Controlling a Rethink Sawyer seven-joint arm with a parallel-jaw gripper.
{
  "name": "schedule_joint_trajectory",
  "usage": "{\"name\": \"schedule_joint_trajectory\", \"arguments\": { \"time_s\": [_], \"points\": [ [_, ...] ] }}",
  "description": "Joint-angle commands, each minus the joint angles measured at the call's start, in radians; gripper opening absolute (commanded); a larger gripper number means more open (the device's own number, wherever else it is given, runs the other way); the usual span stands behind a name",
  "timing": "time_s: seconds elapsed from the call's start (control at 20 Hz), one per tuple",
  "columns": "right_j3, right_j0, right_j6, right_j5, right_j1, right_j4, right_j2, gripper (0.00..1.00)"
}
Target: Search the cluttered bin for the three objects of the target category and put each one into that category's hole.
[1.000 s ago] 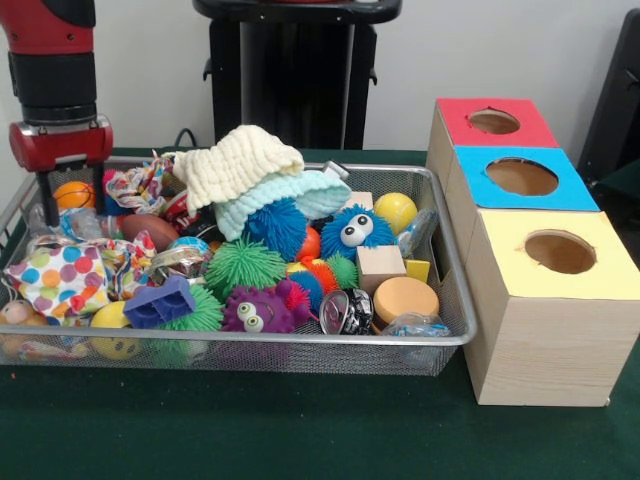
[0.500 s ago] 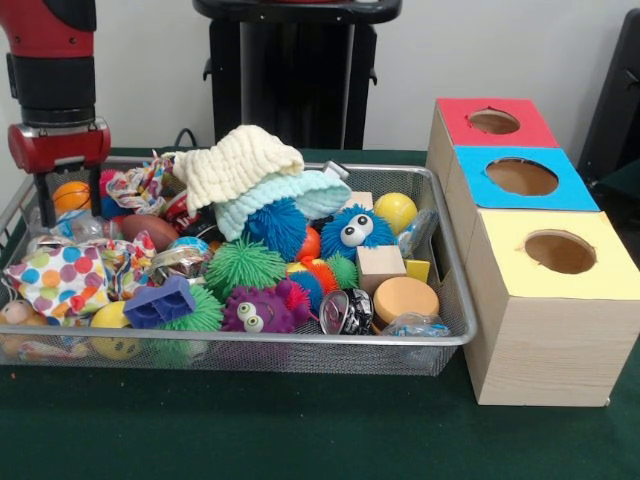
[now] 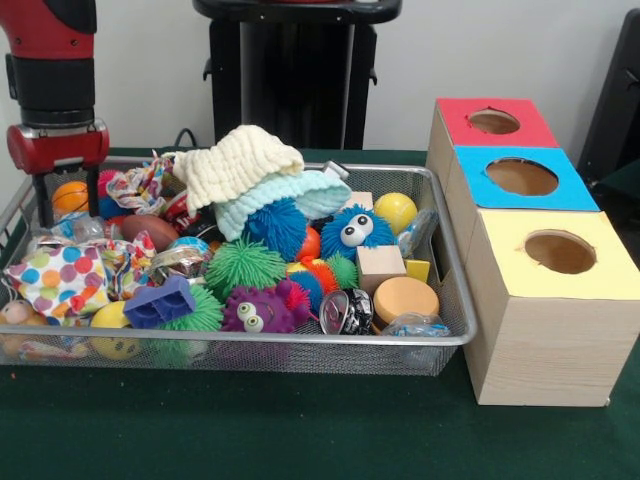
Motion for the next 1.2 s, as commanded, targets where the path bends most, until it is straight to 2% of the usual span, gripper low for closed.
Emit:
{"name": "schedule_joint_trajectory", "arguments": {
  "time_s": [0.05,0.4,0.75,1.1,1.2],
  "points": [
    [0.015,0.004,-0.309,0.027,0.031,-0.07,0.053,1.0],
    [0.016,0.006,-0.299,0.022,0.031,-0.075,0.053,1.0],
    [0.02,-0.001,-0.327,0.02,0.038,-0.084,0.062,1.0],
    [0.031,-0.03,-0.54,0.069,0.063,-0.083,0.112,1.0],
    [0.038,-0.029,-0.56,0.068,0.061,-0.089,0.116,1.0]
  ]
}}
